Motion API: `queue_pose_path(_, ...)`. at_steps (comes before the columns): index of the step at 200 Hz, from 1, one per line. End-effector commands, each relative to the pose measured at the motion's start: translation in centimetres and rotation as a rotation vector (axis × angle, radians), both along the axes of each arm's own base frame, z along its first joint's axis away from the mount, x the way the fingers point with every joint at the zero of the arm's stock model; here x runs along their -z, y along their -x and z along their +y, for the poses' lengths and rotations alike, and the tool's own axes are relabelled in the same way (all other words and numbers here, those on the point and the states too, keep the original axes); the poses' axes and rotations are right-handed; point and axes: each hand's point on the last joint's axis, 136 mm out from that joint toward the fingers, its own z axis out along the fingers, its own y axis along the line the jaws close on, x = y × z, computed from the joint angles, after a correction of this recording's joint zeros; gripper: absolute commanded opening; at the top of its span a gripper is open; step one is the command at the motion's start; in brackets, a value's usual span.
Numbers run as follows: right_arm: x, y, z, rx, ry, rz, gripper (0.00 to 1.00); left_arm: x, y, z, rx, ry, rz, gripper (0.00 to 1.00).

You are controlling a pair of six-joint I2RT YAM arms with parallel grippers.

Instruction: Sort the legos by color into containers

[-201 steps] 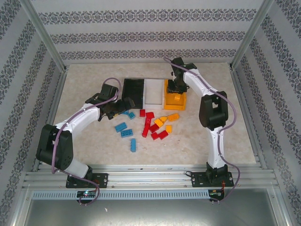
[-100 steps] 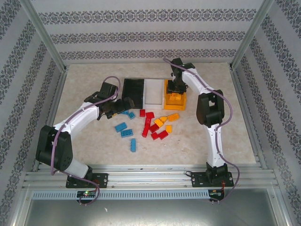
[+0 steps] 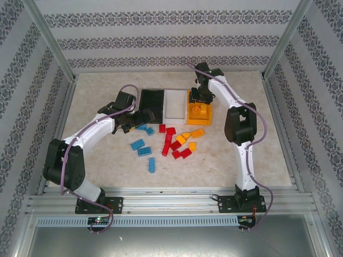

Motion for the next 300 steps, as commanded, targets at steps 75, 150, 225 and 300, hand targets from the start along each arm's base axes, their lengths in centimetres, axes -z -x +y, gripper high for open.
queue_pose_path(75,-3.6,12.3,0.4,-0.128,0.047,0.026,0.70,2.5,0.4,-1.0,-0.087,0.140,0.038,1.00)
queue_pose_path(150,2.5,17.2,-0.5,-0.151,0.069,0.179,0.69,2.5,1.2,-1.4,-0.107,0.145,0.028,1.00)
queue_pose_path(225,4.9,16.1,0.3,-0.167,0.069,0.216,0.77,2.2,2.3,-0.5,-0.101,0.103,0.021,1.00)
queue_pose_path(300,6.3,14.6,0.4,-0.173,0.092,0.228,0.76,1.9,1.6,-0.7,-0.084,0.090,0.028,1.00)
